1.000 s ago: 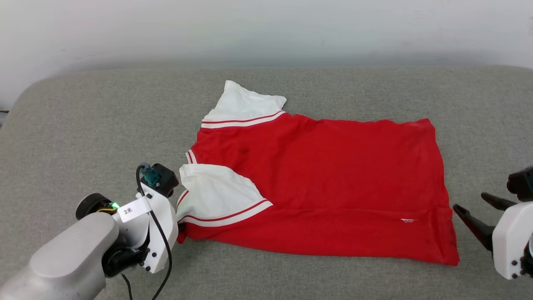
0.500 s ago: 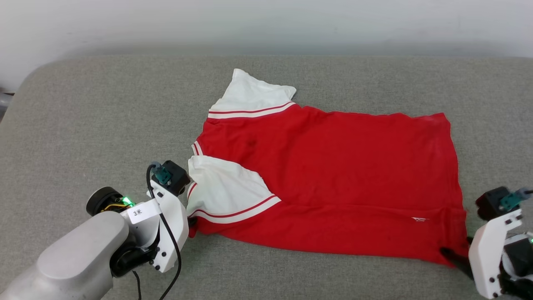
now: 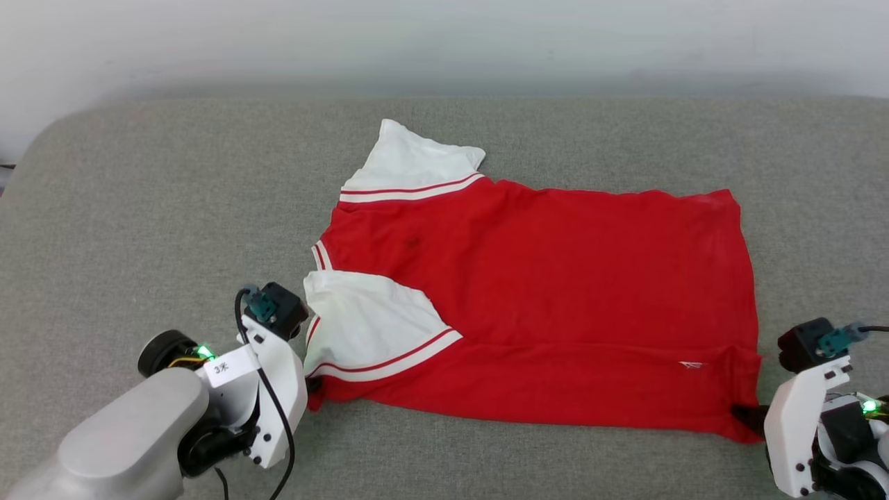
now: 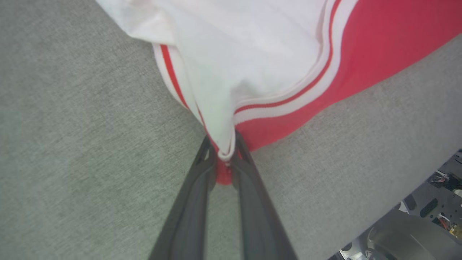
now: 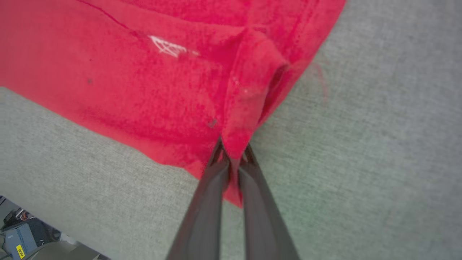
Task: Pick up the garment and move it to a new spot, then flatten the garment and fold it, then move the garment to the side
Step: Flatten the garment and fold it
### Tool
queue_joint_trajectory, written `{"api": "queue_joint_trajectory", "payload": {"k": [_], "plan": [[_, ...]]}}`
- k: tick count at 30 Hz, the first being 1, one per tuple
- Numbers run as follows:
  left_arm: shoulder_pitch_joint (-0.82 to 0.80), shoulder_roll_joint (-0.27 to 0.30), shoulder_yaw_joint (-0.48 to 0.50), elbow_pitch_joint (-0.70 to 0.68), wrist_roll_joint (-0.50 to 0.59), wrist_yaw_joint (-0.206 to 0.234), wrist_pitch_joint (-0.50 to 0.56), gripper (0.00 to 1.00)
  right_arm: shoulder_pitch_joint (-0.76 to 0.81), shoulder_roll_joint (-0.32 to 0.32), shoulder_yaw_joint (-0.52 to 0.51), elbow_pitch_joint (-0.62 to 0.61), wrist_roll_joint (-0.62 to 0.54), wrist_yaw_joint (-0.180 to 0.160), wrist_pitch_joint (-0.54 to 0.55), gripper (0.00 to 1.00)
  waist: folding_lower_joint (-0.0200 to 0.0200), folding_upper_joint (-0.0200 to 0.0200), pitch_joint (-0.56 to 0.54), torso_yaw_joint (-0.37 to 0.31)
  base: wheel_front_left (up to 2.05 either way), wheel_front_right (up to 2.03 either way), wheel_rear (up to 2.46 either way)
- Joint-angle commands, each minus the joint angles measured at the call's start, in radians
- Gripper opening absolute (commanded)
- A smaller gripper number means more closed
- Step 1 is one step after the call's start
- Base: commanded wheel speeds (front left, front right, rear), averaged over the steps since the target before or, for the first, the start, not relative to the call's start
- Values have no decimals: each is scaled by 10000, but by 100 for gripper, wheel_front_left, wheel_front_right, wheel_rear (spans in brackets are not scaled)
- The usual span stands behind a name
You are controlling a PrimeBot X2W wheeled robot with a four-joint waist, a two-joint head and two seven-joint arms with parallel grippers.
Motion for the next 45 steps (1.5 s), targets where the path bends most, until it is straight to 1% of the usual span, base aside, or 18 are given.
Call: {"api": "queue_joint_trajectory", "payload": {"k": [1,8,14,18,23,29,32,33,34,35,38,43,44,45], "plan": [[187,70,-22,-1,-77,14,-41,0,-43,-49,190,57,-9,-9,-122,0,0,0,-142,-44,0,0,0],[573,434,-29,-441,-366,-22,-54,0,-16,-464,351,-506,235,-12,-623,0,0,0,-640,-24,0,0,0],[985,832,-36,-1125,-578,186,27,0,570,-913,80,-1173,441,-12,-728,0,0,0,-978,58,0,0,0],[1289,1077,-18,-1544,-745,353,54,0,1019,-1072,-284,-1505,527,-12,-635,0,0,0,-1075,72,0,0,0],[1654,1096,-108,-1694,-895,530,53,0,1452,-871,-727,-1568,683,-12,-352,0,0,0,-1025,58,0,0,0],[1831,837,-223,-1228,-962,517,0,0,1623,-484,-858,-1238,587,-12,-324,0,0,0,-865,62,0,0,0],[1846,707,-245,-948,-998,467,-79,0,1584,-335,-798,-970,444,-12,-519,0,0,0,-827,71,0,0,0],[1843,681,-241,-846,-998,466,-112,5,1553,-283,-809,-902,366,-12,-691,0,0,0,-833,77,0,0,0],[1825,659,-235,-783,-944,462,-186,47,1521,-212,-880,-810,322,-12,-891,41,0,0,-860,88,0,0,0],[1796,646,-193,-732,-871,478,-321,100,1546,-142,-923,-735,301,-12,-1087,100,0,0,-925,114,0,0,0],[1781,721,-63,-709,-859,495,-629,100,1640,40,-1192,-709,104,-12,-1890,100,0,0,-1106,185,0,0,0],[1692,1215,215,-1100,-926,557,-814,100,1748,446,-1911,-976,-503,-10,-3427,100,0,0,-1416,205,0,0,0],[1692,1215,215,-1100,-926,557,-814,100,1748,446,-1911,-976,-503,-10,-3427,100,0,0,-1416,205,0,0,0],[1585,1338,317,-1267,-921,619,-886,100,1711,564,-2154,-1056,-651,-10,-3777,100,0,0,-1444,198,0,0,0]]}}
